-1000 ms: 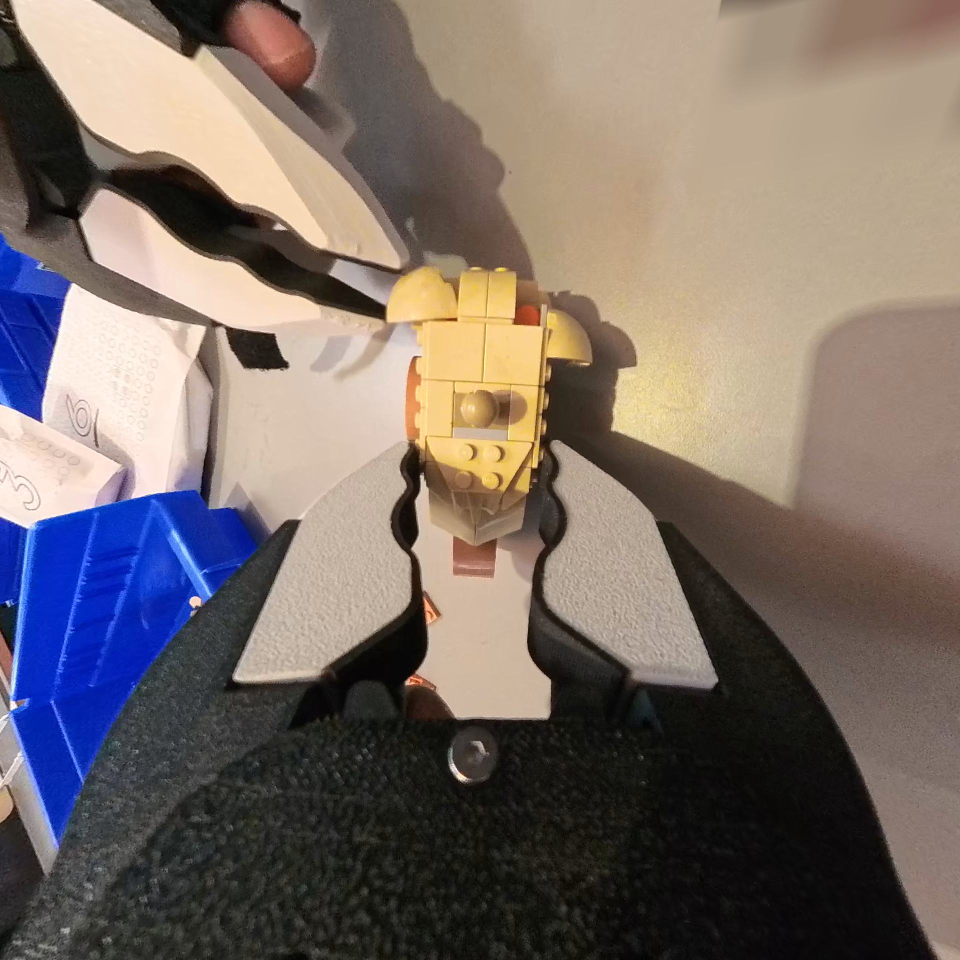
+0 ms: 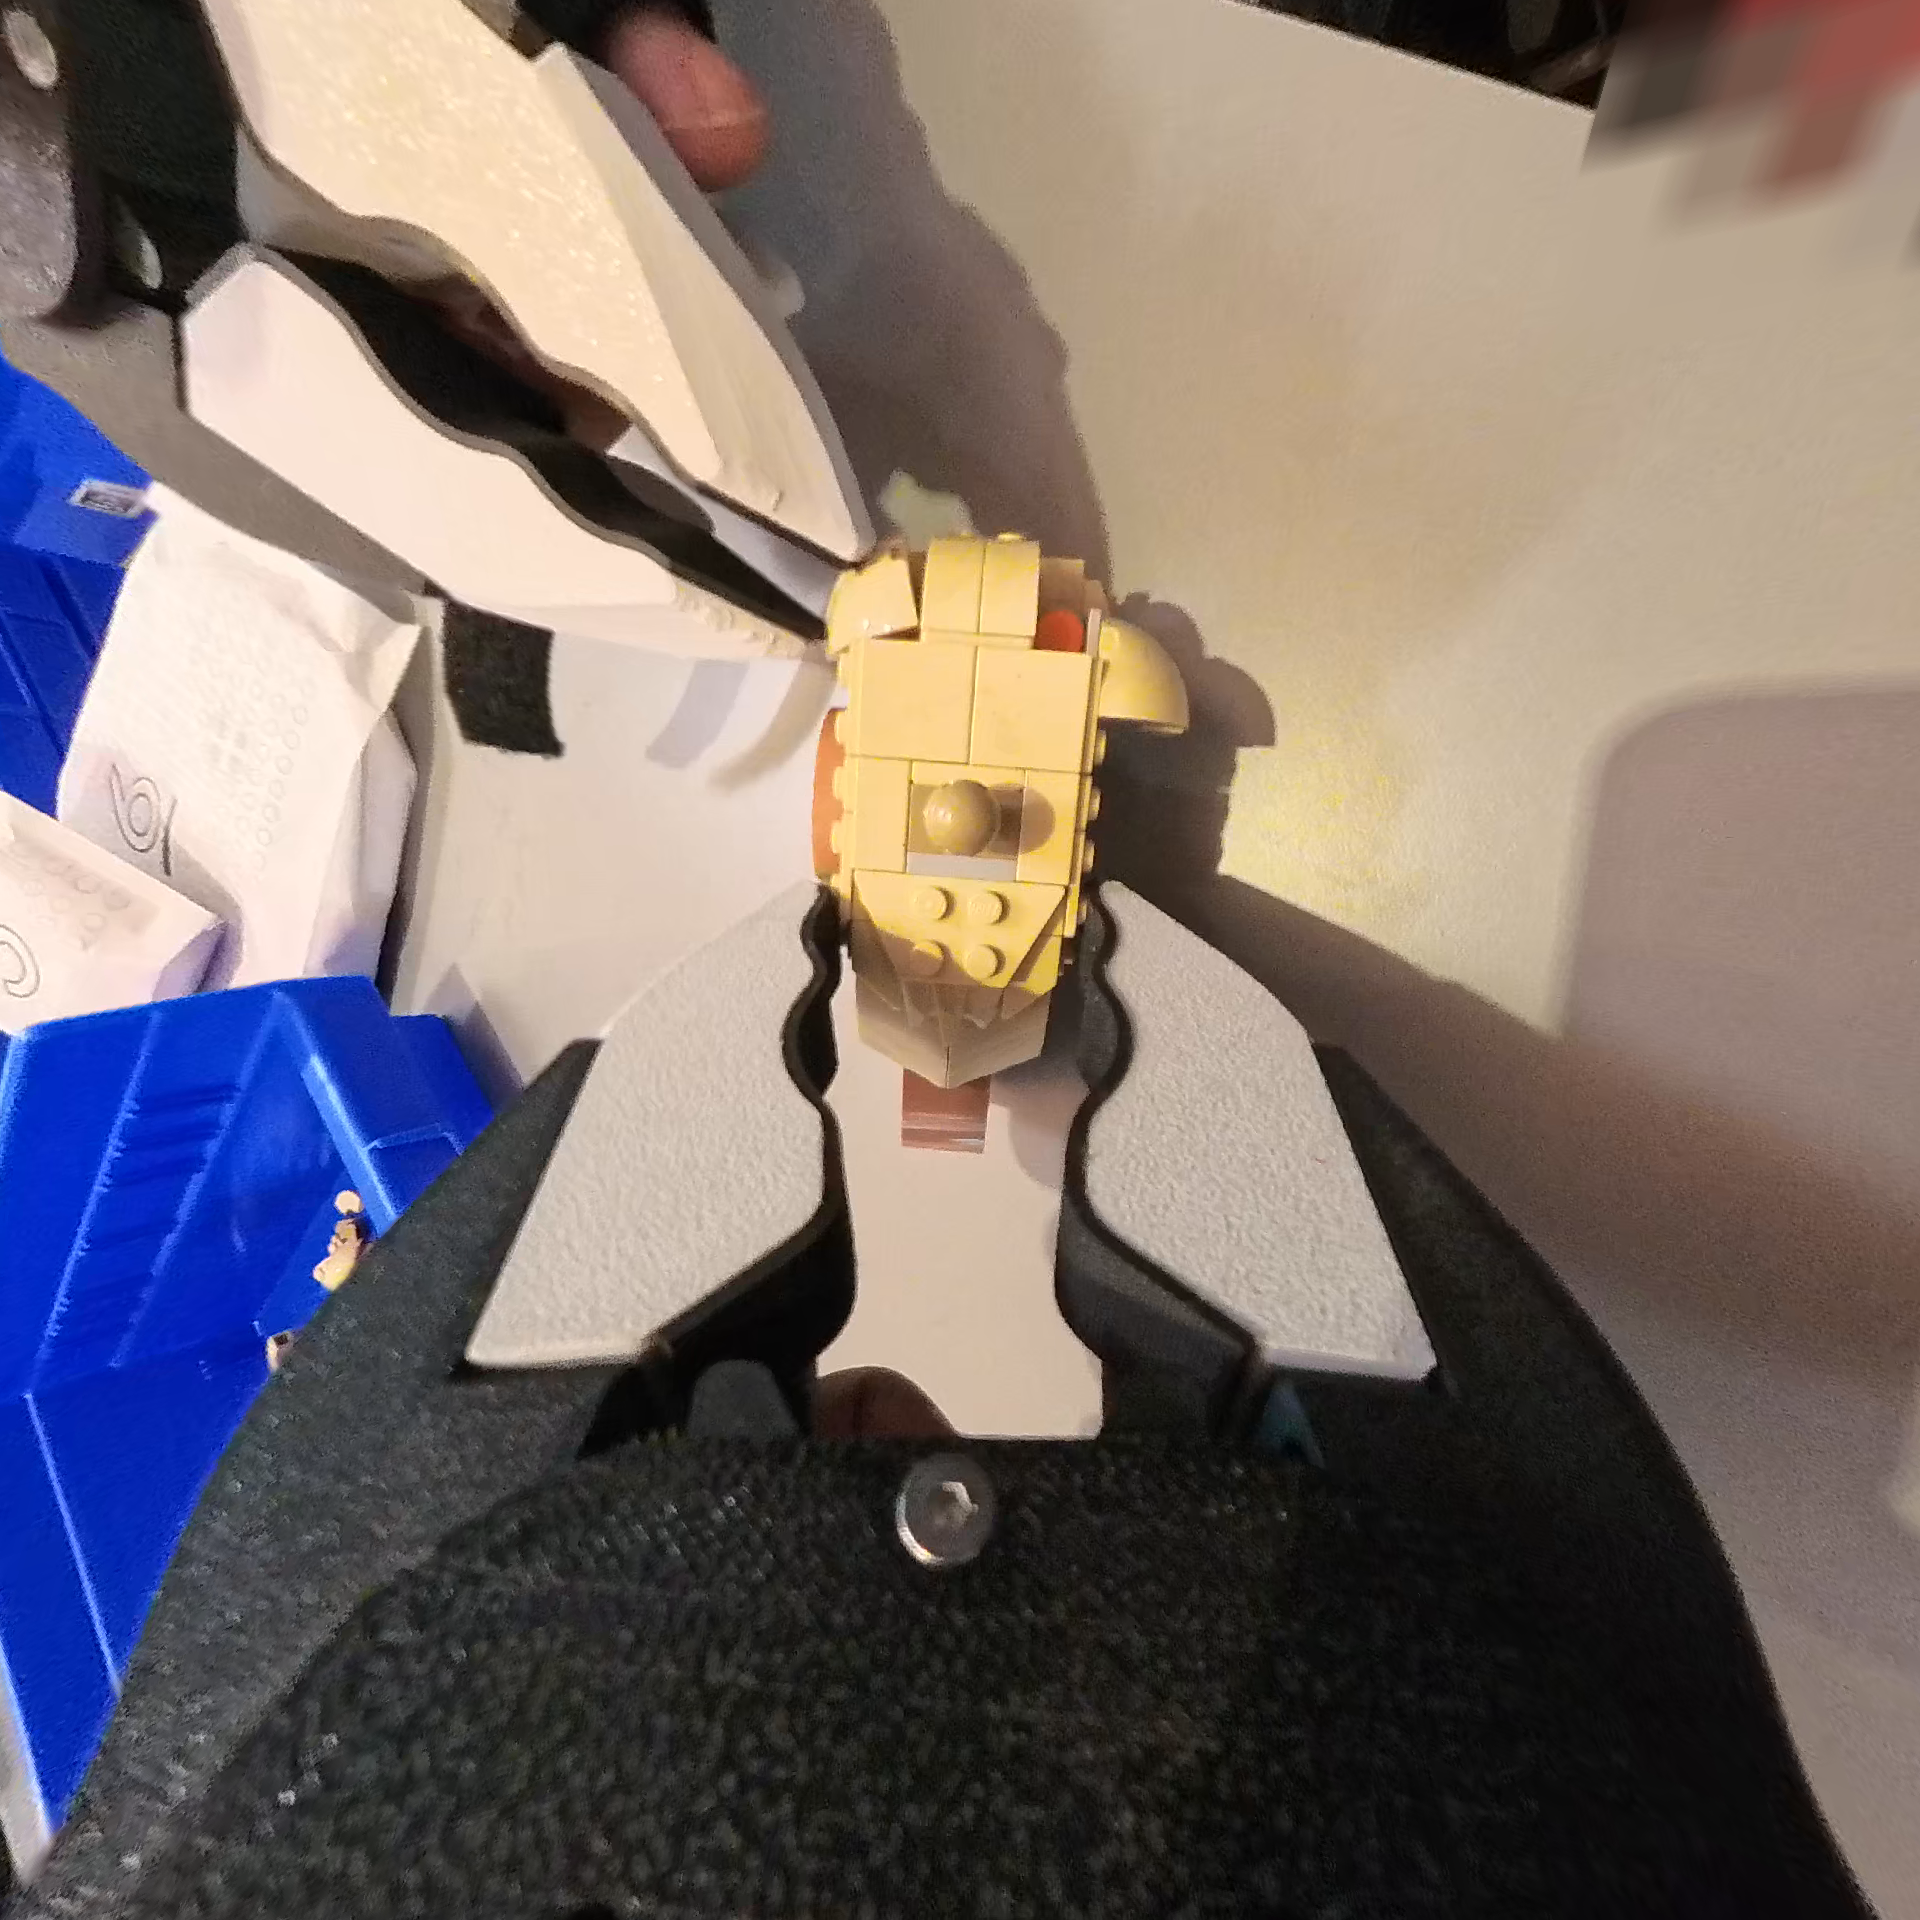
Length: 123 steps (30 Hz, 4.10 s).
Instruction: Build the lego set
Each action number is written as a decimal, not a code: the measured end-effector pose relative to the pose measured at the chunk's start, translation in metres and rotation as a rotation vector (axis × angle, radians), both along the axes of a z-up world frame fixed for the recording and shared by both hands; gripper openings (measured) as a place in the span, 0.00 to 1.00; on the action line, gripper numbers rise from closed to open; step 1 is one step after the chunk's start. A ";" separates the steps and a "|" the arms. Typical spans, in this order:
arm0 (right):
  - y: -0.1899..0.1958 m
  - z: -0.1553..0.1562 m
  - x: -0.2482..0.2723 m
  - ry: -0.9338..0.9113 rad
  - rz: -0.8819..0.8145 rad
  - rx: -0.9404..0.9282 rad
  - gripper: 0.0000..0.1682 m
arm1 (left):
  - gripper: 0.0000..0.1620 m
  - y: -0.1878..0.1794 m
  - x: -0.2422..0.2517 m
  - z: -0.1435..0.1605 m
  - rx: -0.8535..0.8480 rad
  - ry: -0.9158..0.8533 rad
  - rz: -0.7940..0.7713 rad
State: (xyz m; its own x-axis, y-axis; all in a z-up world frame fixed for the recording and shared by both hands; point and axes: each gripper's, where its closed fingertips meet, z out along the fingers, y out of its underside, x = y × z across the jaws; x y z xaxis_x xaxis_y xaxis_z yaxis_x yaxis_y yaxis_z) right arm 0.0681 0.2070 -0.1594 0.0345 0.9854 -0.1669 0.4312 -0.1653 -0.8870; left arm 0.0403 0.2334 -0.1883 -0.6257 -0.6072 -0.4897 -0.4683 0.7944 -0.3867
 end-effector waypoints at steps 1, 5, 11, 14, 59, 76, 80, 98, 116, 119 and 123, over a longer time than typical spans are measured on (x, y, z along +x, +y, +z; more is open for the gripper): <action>0.000 0.000 0.000 -0.001 -0.010 0.009 0.06 | 0.27 0.000 0.000 0.000 -0.003 -0.001 0.006; -0.001 0.000 0.002 0.008 -0.057 0.034 0.08 | 0.27 0.000 0.001 0.000 -0.008 -0.010 0.025; -0.003 0.001 0.002 0.047 -0.112 0.032 0.10 | 0.27 0.000 0.002 -0.001 -0.002 -0.029 0.042; -0.006 0.002 0.003 0.063 -0.122 0.035 0.09 | 0.27 0.000 0.001 -0.001 0.005 -0.033 0.047; 0.008 -0.010 0.005 -0.118 -0.414 0.539 0.22 | 0.27 0.009 0.009 -0.002 -0.025 -0.102 0.199; 0.010 -0.012 0.007 -0.179 -0.498 0.653 0.21 | 0.27 0.010 0.011 -0.002 -0.021 -0.103 0.221; 0.010 -0.012 0.008 -0.180 -0.498 0.658 0.20 | 0.27 0.010 0.011 -0.002 -0.019 -0.103 0.221; 0.011 -0.014 0.009 -0.197 -0.505 0.672 0.18 | 0.27 0.011 0.011 -0.003 -0.009 -0.109 0.228; 0.011 -0.016 0.017 -0.132 -0.351 0.418 0.33 | 0.27 0.016 0.003 0.000 -0.065 0.045 0.172; 0.016 -0.018 0.013 -0.145 -0.309 0.408 0.37 | 0.27 0.016 0.000 0.002 -0.121 0.120 0.152; 0.018 -0.024 0.004 -0.166 -0.264 0.391 0.36 | 0.27 0.018 0.001 0.003 -0.190 0.183 0.137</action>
State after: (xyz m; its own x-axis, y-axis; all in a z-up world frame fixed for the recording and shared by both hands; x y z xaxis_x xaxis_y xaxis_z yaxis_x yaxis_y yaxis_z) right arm 0.0724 0.2255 -0.1832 0.2862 0.9272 0.2417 0.5596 0.0430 -0.8276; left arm 0.0408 0.2518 -0.1855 -0.5995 -0.7617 -0.2459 -0.6416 0.6410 -0.4213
